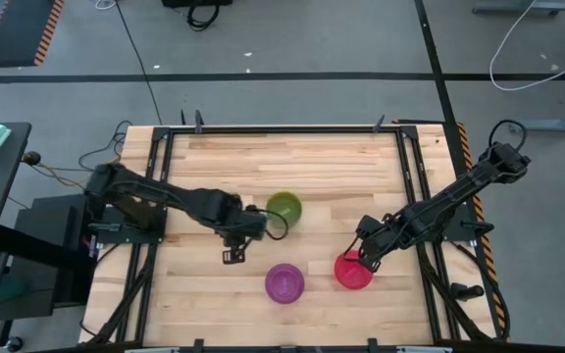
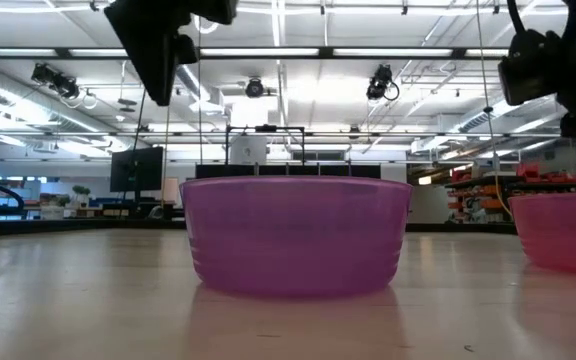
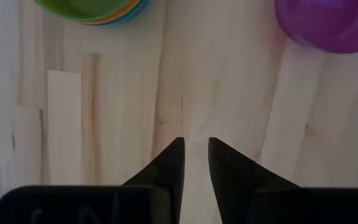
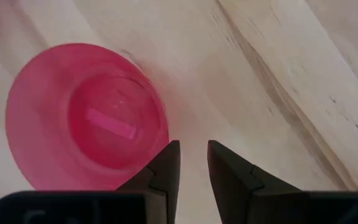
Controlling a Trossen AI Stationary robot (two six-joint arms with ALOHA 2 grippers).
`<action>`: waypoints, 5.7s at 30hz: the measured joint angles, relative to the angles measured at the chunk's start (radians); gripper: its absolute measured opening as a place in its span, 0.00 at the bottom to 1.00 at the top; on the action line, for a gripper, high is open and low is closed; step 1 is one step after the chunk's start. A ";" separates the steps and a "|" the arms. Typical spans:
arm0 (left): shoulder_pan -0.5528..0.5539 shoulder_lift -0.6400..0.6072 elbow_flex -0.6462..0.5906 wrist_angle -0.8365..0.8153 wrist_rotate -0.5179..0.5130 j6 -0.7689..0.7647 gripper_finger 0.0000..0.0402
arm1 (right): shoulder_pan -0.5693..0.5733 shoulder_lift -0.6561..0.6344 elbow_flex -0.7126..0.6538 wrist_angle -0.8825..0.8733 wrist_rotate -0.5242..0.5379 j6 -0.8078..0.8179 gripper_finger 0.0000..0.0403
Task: Nest bowls inside each other
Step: Stack the pink bowl on top of the green bowl, then stack the purple bowl on top of the pink bowl
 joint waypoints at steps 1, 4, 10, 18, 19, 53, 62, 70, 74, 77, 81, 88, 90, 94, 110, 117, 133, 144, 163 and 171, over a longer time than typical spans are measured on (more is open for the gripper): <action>-0.004 -0.027 -0.027 0.022 -0.003 -0.005 0.20 | 0.000 0.000 0.000 0.009 0.000 0.000 0.22; -0.015 -0.098 -0.100 0.077 -0.010 -0.028 0.20 | 0.000 0.000 0.000 0.050 0.000 -0.004 0.22; -0.030 -0.206 -0.234 0.135 -0.061 -0.083 0.21 | 0.008 0.000 0.000 0.076 -0.019 0.024 0.22; -0.029 -0.298 -0.346 0.195 -0.092 -0.129 0.19 | 0.042 0.015 0.000 0.076 -0.022 0.070 0.22; -0.030 -0.307 -0.356 0.201 -0.093 -0.130 0.19 | 0.044 0.026 0.000 0.076 -0.022 0.071 0.22; -0.030 -0.338 -0.384 0.236 -0.135 -0.124 0.17 | -0.068 0.187 0.001 0.121 -0.048 -0.087 0.03; -0.030 -0.338 -0.384 0.235 -0.145 -0.098 0.16 | -0.177 0.166 0.002 0.119 -0.038 -0.281 0.01; -0.029 -0.338 -0.384 0.234 -0.153 -0.076 0.14 | -0.294 0.127 0.075 0.115 -0.006 -0.503 0.01; -0.030 -0.338 -0.384 0.234 -0.171 -0.072 0.14 | -0.363 0.127 0.141 0.095 0.005 -0.605 0.00; -0.029 -0.338 -0.384 0.234 -0.179 -0.071 0.14 | -0.417 0.127 0.204 0.090 0.008 -0.690 0.00; -0.029 -0.338 -0.384 0.234 -0.179 -0.070 0.13 | -0.495 0.140 0.308 0.084 0.007 -0.798 0.00; -0.029 -0.338 -0.384 0.234 -0.179 -0.061 0.14 | -0.636 0.221 0.514 0.021 -0.033 -0.913 0.00; -0.029 -0.338 -0.384 0.233 -0.179 -0.061 0.14 | -0.674 0.252 0.564 0.009 -0.070 -0.933 0.00; -0.029 -0.338 -0.384 0.226 -0.179 -0.056 0.12 | -0.732 0.333 0.663 -0.014 -0.135 -0.961 0.00; -0.027 -0.338 -0.384 0.174 -0.231 -0.047 0.10 | -0.751 0.631 0.914 -0.103 -0.237 -1.028 0.00; -0.027 -0.338 -0.384 0.170 -0.231 -0.047 0.10 | -0.751 0.718 0.950 -0.121 -0.247 -1.039 0.00; -0.027 -0.339 -0.384 0.167 -0.231 -0.056 0.09 | -0.741 0.782 0.952 -0.203 -0.250 -1.041 0.00; -0.027 -0.339 -0.384 0.165 -0.231 -0.066 0.08 | -0.743 0.782 0.952 -0.214 -0.261 -0.995 0.07; -0.027 -0.339 -0.384 0.164 -0.238 -0.061 0.06 | -0.743 0.752 0.952 -0.236 -0.261 -0.996 0.22; -0.027 -0.339 -0.384 0.151 -0.283 -0.062 0.07 | -0.673 0.706 0.952 -0.250 -0.260 -0.988 0.23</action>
